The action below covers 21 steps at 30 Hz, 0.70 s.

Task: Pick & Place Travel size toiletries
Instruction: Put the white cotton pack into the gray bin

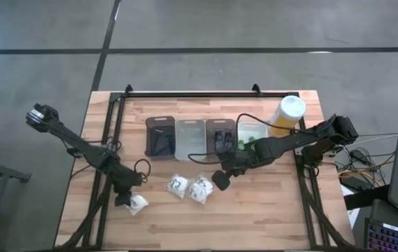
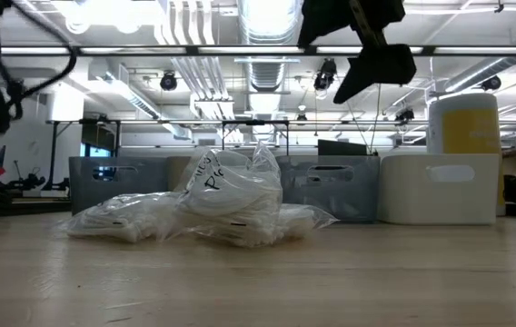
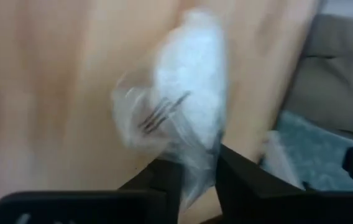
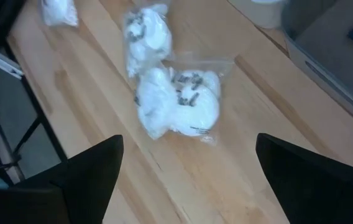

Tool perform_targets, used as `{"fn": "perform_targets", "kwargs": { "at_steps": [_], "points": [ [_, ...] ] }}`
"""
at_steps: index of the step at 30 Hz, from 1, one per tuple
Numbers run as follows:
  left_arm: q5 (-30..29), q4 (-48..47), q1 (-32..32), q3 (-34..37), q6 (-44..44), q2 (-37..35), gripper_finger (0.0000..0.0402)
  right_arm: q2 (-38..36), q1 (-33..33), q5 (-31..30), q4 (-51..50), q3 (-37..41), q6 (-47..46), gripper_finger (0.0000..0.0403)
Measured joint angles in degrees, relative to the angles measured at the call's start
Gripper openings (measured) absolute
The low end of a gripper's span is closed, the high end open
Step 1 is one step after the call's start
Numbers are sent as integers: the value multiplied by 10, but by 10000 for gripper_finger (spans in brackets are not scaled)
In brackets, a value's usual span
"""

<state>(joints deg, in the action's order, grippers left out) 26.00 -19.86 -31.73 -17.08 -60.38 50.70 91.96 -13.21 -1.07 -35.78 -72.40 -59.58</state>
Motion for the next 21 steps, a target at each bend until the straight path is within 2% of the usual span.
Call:
{"fn": "perform_targets", "kwargs": {
  "at_steps": [5,9,14,17,21],
  "points": [
    [-16,29,3,-64,2,-20,56,-1,-6,-18,1,-22,10,364],
    [-105,39,18,-124,3,-30,38,-11,-24,-87,0,-50,22,364],
    [-217,90,64,-184,-9,-18,13,-31,-55,-201,-2,-87,42,364],
    [-234,108,106,-211,-26,2,9,-47,-73,-252,-24,-104,52,364],
    [-219,126,165,-240,-28,47,10,-67,-88,-274,-90,-116,38,364]
  ]
}}
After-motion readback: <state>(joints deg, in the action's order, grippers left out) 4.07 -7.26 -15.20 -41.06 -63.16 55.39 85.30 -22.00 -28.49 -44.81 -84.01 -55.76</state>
